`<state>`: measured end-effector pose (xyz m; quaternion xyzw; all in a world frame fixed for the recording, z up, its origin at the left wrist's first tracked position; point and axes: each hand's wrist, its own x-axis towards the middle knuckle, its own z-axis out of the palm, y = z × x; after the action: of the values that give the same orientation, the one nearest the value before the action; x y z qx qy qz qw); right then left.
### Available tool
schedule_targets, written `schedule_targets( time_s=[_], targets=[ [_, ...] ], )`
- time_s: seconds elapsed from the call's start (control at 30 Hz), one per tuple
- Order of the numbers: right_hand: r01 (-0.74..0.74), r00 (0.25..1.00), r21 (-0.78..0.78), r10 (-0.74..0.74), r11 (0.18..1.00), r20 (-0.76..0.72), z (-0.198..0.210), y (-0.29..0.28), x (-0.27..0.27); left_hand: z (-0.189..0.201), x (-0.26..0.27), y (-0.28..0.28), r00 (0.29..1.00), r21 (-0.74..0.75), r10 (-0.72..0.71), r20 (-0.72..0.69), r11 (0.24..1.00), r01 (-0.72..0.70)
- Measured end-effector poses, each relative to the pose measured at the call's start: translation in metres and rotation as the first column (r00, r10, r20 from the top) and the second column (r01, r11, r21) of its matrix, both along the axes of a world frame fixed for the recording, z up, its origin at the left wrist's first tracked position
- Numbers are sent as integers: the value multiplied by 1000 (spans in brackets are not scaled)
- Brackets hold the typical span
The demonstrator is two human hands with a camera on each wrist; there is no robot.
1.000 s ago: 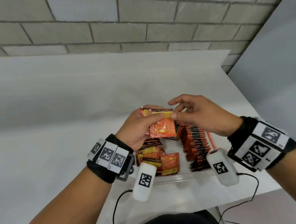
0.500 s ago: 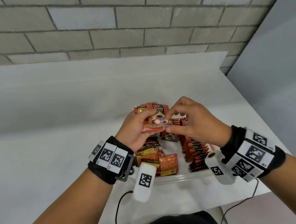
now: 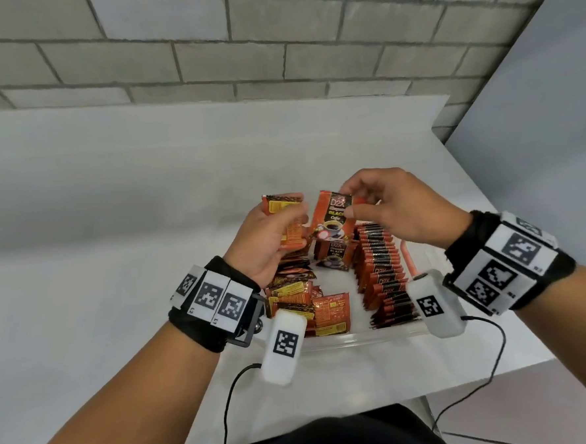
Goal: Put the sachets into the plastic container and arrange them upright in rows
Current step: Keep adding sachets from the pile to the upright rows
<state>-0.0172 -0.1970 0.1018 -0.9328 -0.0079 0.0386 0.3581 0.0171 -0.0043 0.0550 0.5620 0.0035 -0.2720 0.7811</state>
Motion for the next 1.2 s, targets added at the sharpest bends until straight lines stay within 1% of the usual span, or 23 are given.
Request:
schedule_targets(
  time_s=[0.07, 0.13, 0.23, 0.33, 0.4, 0.47, 0.67, 0.87, 1.03, 1.13, 1.2],
  targets=[
    [23, 999, -45, -25, 999, -42, -7, -6, -1, -2, 3, 6, 998, 6, 49, -29, 999, -49],
    [14, 995, -175, -32, 984, -99, -18, -7, 0, -5, 4, 11, 997, 11, 70, -43, 998, -70],
    [-85, 980, -368, 12, 926, -196, -34, -3, 2, -7, 4, 16, 995, 6, 82, -53, 997, -82],
    [-181, 959, -457, 53, 871, -278, -44, 0, 6, -9, 4, 20, 995, -10, 77, -59, 997, -77],
    [-209, 950, -500, 53, 840, -308, -49, 1, 8, -10, 3, 23, 995, -22, 77, -65, 997, -78],
    [-232, 944, -535, 55, 812, -325, -51, 2, 10, -11, 3, 25, 994, -26, 84, -70, 996, -86],
    [-277, 930, -583, 60, 764, -364, -56, 6, 13, -13, 4, 31, 992, -37, 96, -81, 994, -100],
    [-312, 932, -630, 100, 711, -348, -60, 9, 14, -15, 5, 30, 993, -33, 93, -74, 995, -96],
    [-308, 947, -680, 142, 665, -289, -58, 11, 15, -16, 5, 28, 991, -40, 99, -88, 994, -103],
    [-346, 935, -707, 167, 616, -312, -58, 12, 14, -17, 4, 26, 991, -41, 101, -92, 994, -105],
    [-360, 930, -715, 175, 599, -322, -59, 11, 14, -17, 4, 26, 990, -45, 102, -94, 993, -107]
  ],
)
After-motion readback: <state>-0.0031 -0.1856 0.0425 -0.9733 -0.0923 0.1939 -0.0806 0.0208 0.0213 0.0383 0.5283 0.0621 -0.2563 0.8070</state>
